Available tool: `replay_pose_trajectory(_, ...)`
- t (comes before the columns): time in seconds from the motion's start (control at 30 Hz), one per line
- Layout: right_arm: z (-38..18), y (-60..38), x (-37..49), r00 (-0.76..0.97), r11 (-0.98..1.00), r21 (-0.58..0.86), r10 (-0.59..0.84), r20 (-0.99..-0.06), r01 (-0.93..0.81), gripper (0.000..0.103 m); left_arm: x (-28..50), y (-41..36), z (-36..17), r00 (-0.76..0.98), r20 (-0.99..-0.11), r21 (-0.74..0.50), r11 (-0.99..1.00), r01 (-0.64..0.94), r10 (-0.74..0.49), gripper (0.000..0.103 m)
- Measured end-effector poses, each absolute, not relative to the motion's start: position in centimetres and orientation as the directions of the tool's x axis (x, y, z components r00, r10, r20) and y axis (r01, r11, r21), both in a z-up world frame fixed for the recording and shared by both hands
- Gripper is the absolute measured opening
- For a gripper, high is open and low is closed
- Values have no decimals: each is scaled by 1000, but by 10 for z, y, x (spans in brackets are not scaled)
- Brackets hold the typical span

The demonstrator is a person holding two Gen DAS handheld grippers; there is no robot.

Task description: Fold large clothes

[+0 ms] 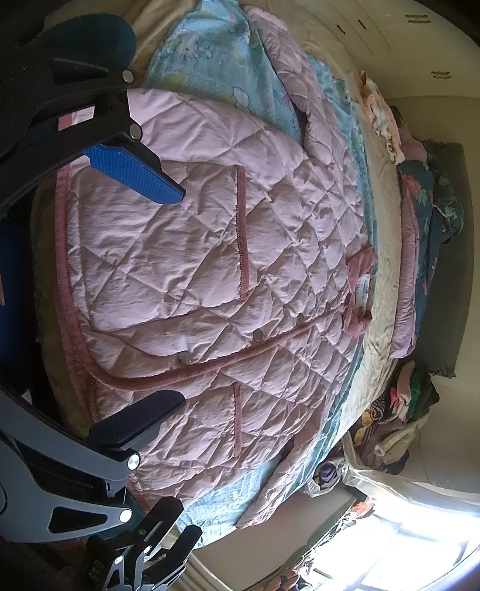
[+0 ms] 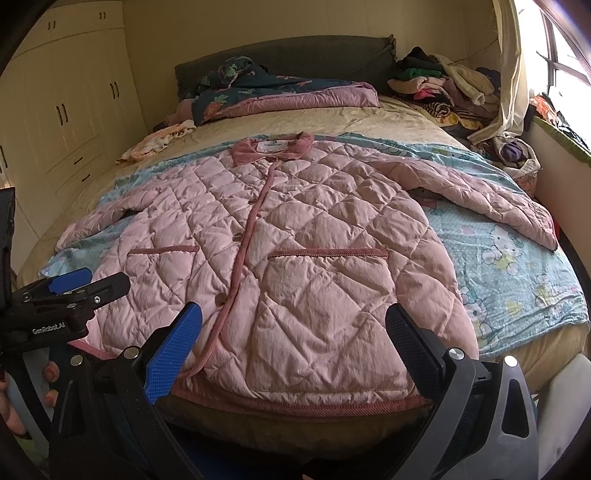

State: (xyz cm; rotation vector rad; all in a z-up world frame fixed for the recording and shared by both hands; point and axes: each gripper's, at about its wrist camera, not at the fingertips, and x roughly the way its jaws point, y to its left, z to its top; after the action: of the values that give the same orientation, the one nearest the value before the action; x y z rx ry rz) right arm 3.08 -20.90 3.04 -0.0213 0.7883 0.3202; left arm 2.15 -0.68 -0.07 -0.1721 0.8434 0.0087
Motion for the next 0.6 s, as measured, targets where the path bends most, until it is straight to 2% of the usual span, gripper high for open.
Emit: replay_pose_trajectory(0.6,62,-196,84,665,942,118,307,-681,-314,99,68,12,16,664,-745,-171,980,-103,-60,95)
